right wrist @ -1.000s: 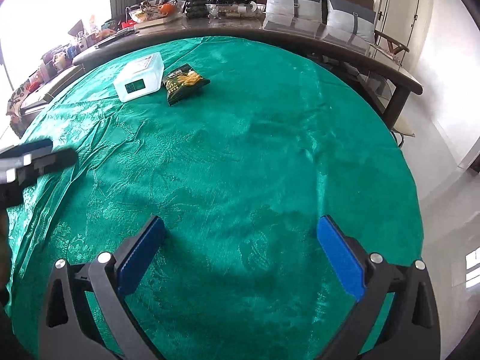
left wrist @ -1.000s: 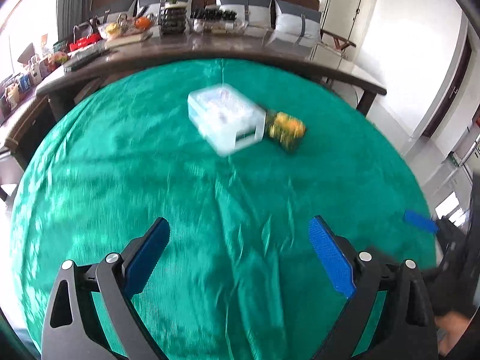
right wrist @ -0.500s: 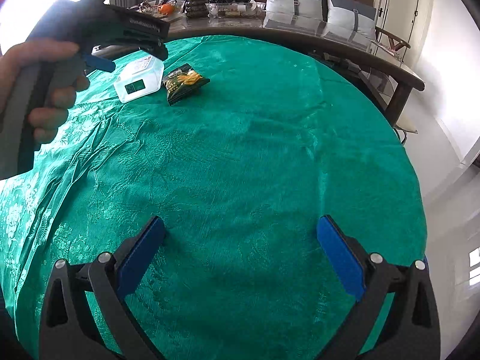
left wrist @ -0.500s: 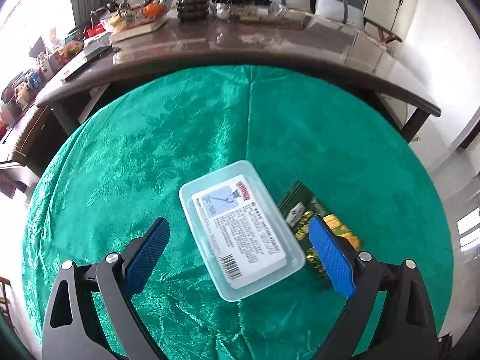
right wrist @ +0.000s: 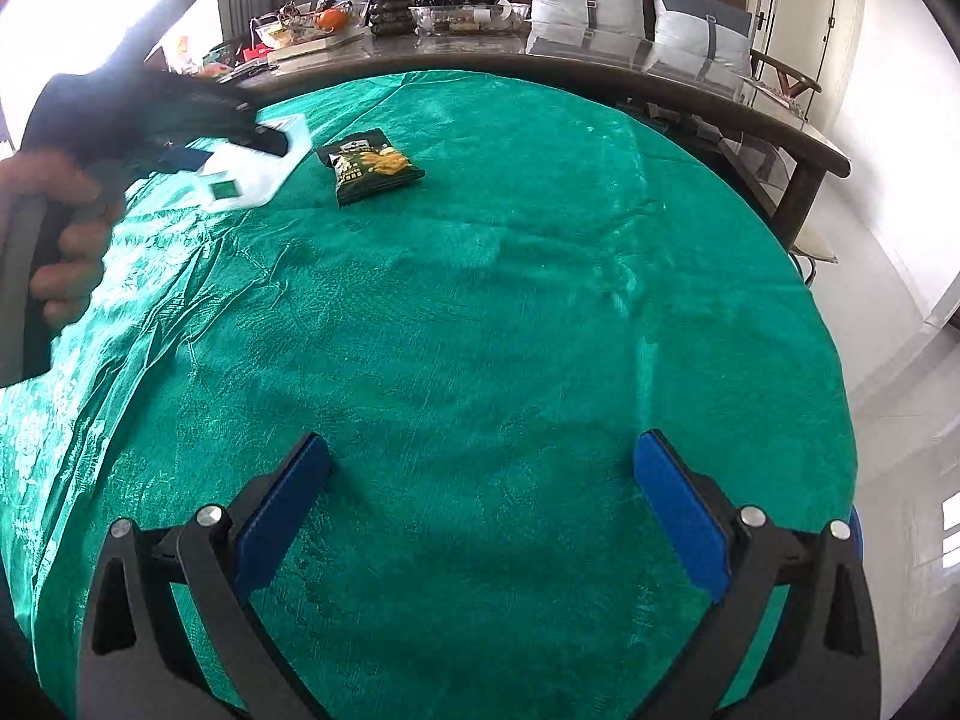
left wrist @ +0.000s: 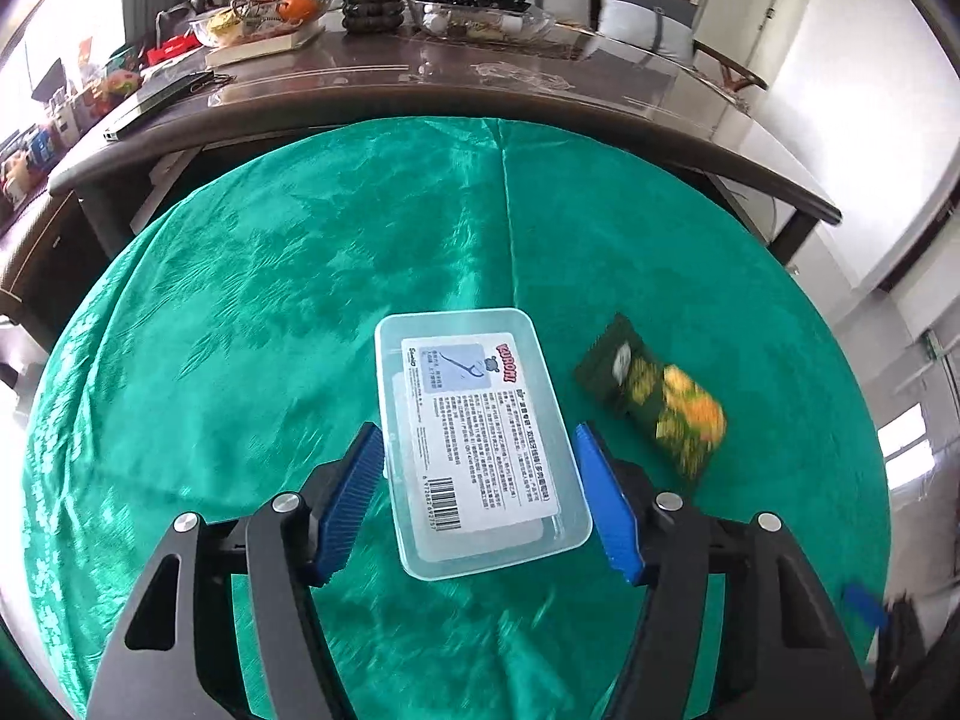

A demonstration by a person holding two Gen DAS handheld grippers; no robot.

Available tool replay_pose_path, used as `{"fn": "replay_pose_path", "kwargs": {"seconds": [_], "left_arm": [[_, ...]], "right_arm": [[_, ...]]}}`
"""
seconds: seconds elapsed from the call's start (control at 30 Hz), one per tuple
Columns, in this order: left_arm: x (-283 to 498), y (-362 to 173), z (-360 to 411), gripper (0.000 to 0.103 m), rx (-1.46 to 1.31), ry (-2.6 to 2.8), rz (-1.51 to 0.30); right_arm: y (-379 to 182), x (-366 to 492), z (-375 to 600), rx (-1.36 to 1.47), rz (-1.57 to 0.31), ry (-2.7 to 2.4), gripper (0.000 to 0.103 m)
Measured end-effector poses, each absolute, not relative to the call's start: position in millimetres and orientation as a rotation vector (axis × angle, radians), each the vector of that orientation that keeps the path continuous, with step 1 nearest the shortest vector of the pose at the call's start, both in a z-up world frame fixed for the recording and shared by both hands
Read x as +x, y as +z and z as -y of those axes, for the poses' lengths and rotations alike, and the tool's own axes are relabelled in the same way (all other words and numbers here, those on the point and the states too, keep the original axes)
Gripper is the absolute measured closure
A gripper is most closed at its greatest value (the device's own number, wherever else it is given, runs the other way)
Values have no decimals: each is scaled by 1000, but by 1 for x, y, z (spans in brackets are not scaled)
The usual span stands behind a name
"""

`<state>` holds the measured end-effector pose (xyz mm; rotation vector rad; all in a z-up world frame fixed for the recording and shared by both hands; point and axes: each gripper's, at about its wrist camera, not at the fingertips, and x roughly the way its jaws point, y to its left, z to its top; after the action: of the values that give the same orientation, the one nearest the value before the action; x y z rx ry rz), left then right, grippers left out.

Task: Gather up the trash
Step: 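Grasp the clear plastic box with left tool while right tool grasps the green cracker packet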

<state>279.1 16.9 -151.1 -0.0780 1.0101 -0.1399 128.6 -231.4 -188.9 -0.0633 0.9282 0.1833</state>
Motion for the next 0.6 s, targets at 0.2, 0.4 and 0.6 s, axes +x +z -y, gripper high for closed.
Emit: {"fn": "replay_pose_path", "kwargs": {"seconds": [0.2, 0.4, 0.6], "left_arm": [[209, -153, -53, 39, -28, -141, -958], [193, -155, -64, 39, -51, -145, -914], [197, -156, -65, 39, -44, -171, -899]], "right_arm": [[-183, 141, 241, 49, -952, 320, 5], [-162, 225, 205, 11, -984, 437, 5], [-178, 285, 141, -221, -1020, 475, 5]]}}
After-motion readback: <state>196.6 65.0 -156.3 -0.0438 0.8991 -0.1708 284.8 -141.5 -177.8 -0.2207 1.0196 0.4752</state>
